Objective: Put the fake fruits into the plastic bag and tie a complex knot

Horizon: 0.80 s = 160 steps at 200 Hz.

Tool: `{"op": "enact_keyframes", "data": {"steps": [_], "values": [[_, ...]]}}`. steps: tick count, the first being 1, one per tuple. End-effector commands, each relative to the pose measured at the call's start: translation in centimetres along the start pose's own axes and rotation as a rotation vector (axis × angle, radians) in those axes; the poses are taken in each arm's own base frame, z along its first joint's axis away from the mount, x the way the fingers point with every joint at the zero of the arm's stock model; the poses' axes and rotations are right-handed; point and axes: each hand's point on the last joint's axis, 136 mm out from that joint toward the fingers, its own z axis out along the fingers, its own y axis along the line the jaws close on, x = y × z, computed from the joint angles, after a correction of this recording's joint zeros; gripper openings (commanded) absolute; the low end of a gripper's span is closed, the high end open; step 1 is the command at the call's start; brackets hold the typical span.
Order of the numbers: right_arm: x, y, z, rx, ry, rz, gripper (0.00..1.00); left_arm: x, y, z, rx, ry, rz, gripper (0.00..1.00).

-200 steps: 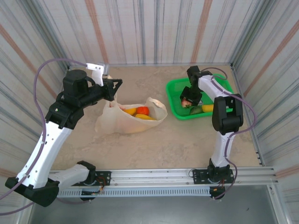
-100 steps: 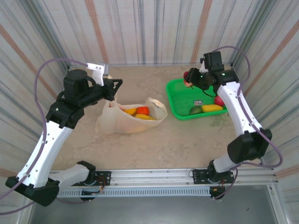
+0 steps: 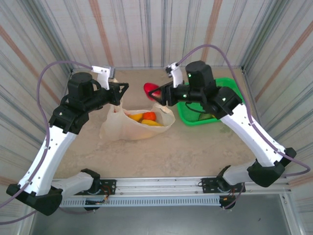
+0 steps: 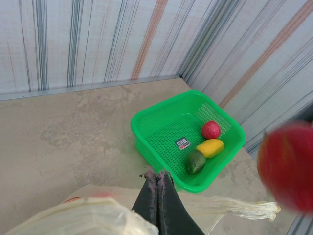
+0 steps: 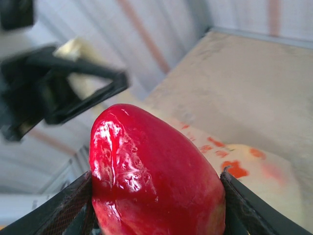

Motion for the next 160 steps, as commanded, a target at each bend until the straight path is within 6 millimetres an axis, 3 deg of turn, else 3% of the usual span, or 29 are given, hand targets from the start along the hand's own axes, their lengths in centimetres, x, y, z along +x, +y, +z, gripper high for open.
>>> {"op": "enact_keyframes", "data": {"steps": [1, 21, 32, 65, 122, 160], "values": [[2.9, 2.2, 0.8, -0.035, 0.041, -0.114, 0.46, -0.7, 0.2, -0.6, -0.013, -0.028, 0.000, 0.02], [5.7, 3.5, 1.8, -0.063, 0.076, -0.162, 0.46, -0.7, 0.3, -0.7, -0.021, -0.038, 0.000, 0.02], [6.8, 3.3, 2.4, -0.059, 0.095, -0.163, 0.47, -0.7, 0.4, -0.7, -0.022, -0.038, -0.003, 0.02], [9.4, 0.1, 4.6, 0.052, 0.164, -0.147, 0.47, -0.8, 0.1, -0.9, -0.009, -0.042, -0.007, 0.01], [10.9, -7.1, 7.5, 0.246, 0.213, -0.057, 0.45, -0.8, -0.1, -1.7, -0.011, -0.059, 0.000, 0.01], [12.2, -8.7, 9.7, 0.275, 0.247, -0.026, 0.44, -0.9, -0.2, -1.7, -0.002, -0.062, 0.002, 0.01]]}}
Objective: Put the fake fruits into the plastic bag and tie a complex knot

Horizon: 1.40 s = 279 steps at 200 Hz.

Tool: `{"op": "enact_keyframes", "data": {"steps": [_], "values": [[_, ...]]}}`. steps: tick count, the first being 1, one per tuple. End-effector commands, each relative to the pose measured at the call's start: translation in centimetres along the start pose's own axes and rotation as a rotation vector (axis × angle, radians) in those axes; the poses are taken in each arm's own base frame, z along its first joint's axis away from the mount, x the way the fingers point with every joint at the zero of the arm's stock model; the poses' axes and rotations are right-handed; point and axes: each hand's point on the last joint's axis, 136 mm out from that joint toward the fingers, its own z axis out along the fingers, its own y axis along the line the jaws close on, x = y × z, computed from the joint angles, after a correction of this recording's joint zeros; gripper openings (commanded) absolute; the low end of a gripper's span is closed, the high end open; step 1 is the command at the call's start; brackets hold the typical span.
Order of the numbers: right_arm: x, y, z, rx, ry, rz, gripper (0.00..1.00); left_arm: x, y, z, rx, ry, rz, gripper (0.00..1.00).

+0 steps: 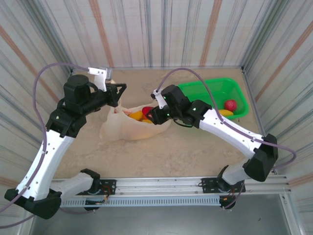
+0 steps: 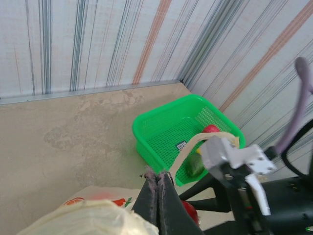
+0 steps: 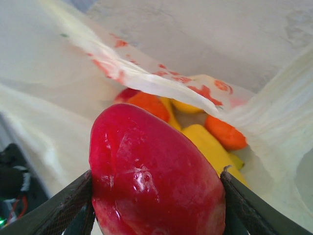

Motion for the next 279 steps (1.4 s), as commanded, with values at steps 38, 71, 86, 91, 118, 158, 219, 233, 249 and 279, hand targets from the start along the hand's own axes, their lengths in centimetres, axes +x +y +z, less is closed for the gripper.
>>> {"op": "enact_keyframes", "data": {"steps": [38, 71, 86, 91, 118, 158, 219, 233, 249, 279], "values": [[1.4, 1.6, 4.2, -0.008, 0.093, -0.019, 0.47, -0.6, -0.2, -0.2, 0.009, -0.029, -0.003, 0.01], [2.1, 3.1, 5.7, -0.029, 0.142, -0.039, 0.62, -0.6, -0.2, -0.2, 0.016, -0.026, -0.005, 0.01], [2.0, 3.2, 5.8, -0.027, 0.137, -0.042, 0.69, -0.6, -0.3, -0.2, 0.015, -0.027, -0.005, 0.01], [1.9, 3.2, 5.7, -0.028, 0.136, -0.043, 0.70, -0.6, -0.3, -0.2, 0.015, -0.026, -0.005, 0.01], [1.3, 3.2, 4.7, -0.026, 0.108, -0.042, 0.74, -0.6, -0.2, -0.2, 0.011, -0.027, -0.004, 0.01], [0.5, 3.4, 3.1, -0.044, 0.078, -0.040, 0.76, -0.5, -0.2, -0.1, 0.014, -0.025, -0.010, 0.02], [-3.0, 9.0, -5.5, -0.331, -0.099, -0.129, 0.61, -0.3, 0.2, 0.1, 0.000, -0.019, -0.009, 0.02], [-3.3, 10.2, -8.1, -0.398, -0.136, -0.154, 0.61, -0.2, 0.4, 0.2, -0.006, -0.019, -0.011, 0.02], [-3.4, 11.1, -10.8, -0.456, -0.178, -0.184, 0.63, -0.1, 0.4, 0.3, -0.004, -0.016, -0.013, 0.02], [-4.3, 10.0, -15.1, -0.454, -0.297, -0.164, 0.63, -0.1, 0.2, 0.4, 0.007, -0.012, -0.017, 0.01]]}}
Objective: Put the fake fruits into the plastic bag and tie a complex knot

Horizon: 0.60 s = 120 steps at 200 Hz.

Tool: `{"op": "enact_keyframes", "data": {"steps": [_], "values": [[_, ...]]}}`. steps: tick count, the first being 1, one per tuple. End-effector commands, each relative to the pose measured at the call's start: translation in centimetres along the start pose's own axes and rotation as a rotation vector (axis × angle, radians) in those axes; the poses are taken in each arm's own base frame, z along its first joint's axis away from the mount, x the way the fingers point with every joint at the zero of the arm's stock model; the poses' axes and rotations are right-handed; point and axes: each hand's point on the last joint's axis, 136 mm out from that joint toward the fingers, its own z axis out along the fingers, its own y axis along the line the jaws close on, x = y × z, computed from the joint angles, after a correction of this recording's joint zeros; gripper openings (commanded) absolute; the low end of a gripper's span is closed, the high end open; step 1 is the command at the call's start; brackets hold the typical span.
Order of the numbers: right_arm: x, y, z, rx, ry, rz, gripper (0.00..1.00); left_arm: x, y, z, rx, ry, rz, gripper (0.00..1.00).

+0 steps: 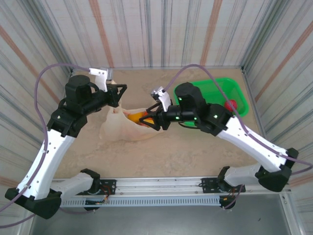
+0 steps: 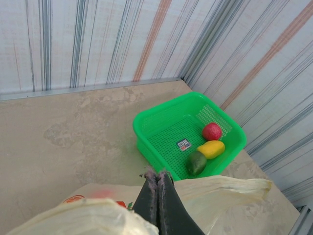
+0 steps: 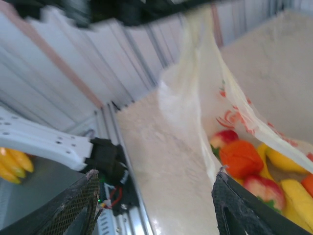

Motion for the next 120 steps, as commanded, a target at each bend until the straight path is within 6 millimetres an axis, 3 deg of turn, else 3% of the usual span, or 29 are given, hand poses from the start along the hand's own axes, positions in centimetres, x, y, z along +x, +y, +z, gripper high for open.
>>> {"op": "enact_keyframes", "data": {"steps": [1, 24, 35, 49, 61, 78, 102, 120], "values": [[-0.9, 0.6, -2.9, -0.028, -0.072, -0.018, 0.63, -0.6, 0.0, 0.0, 0.010, -0.024, -0.010, 0.01], [-2.2, -2.7, -6.8, 0.122, -0.188, 0.034, 0.62, -0.6, -0.1, 0.1, 0.016, -0.022, -0.013, 0.01], [-2.2, -6.2, -8.7, 0.282, -0.243, 0.096, 0.62, -0.7, -0.2, 0.0, 0.017, -0.023, -0.013, 0.01], [-1.2, -11.1, -12.7, 0.529, -0.331, 0.231, 0.63, -0.6, -0.2, 0.0, 0.019, -0.022, -0.013, 0.01], [1.9, -16.2, -16.2, 0.789, -0.349, 0.408, 0.62, -0.7, -0.3, -0.1, 0.021, -0.026, -0.014, 0.01], [7.0, -20.6, -19.2, 1.009, -0.312, 0.647, 0.64, -0.7, -0.3, -0.2, 0.024, -0.026, -0.013, 0.01], [14.1, -23.7, -20.9, 1.187, -0.217, 0.958, 0.59, -0.7, -0.5, -0.2, 0.029, -0.026, -0.013, 0.02], [19.3, -25.3, -21.2, 1.309, -0.099, 1.142, 0.41, -0.6, -0.5, -0.2, 0.034, -0.023, -0.014, 0.02]]}}
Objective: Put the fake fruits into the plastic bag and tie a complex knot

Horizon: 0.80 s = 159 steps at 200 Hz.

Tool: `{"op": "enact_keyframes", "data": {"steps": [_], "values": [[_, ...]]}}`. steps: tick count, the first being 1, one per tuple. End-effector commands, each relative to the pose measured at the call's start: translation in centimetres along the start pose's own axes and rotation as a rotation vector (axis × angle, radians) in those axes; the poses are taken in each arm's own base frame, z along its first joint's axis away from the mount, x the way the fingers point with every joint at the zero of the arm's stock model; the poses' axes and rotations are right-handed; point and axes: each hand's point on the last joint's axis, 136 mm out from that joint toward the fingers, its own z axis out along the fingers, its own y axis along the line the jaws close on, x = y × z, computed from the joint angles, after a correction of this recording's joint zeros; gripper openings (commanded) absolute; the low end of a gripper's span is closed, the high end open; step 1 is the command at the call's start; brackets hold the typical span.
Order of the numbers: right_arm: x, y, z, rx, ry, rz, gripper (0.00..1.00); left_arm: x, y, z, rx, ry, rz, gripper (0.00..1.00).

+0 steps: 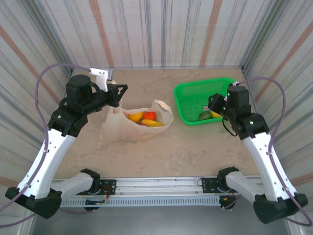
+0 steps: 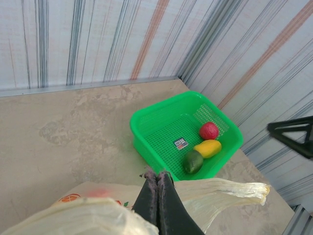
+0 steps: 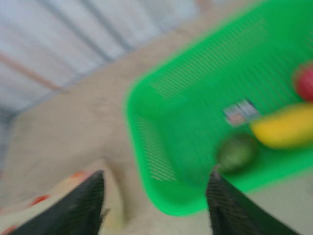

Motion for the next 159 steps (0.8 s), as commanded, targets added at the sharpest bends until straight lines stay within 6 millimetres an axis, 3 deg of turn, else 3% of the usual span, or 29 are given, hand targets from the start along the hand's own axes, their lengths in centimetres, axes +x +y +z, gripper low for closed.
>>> {"op": "enact_keyframes", "data": {"steps": [1, 14, 36, 74, 103, 133, 159], "values": [[5.0, -7.6, 2.2, 0.347, 0.171, 0.204, 0.40, -0.8, -0.4, -0.3, 0.025, -0.030, 0.003, 0.02], [6.6, -9.5, 3.0, 0.433, 0.218, 0.250, 0.30, -0.7, -0.5, -0.3, 0.025, -0.030, 0.002, 0.02], [8.8, -11.5, 4.5, 0.506, 0.271, 0.279, 0.28, -0.6, -0.5, -0.2, 0.028, -0.027, 0.001, 0.02], [10.6, -12.4, 9.3, 0.475, 0.356, 0.338, 0.25, -0.6, -0.5, -0.2, 0.029, -0.030, 0.003, 0.02], [8.5, -12.4, 13.4, 0.478, 0.325, 0.340, 0.23, -0.6, -0.5, -0.1, 0.032, -0.028, 0.001, 0.02], [4.5, -11.9, 18.5, 0.426, 0.274, 0.291, 0.23, -0.4, -0.5, -0.1, 0.034, -0.023, -0.001, 0.02], [1.3, -12.6, 22.0, 0.465, 0.261, 0.287, 0.28, -0.3, -0.5, -0.2, 0.031, -0.019, 0.003, 0.02]]}}
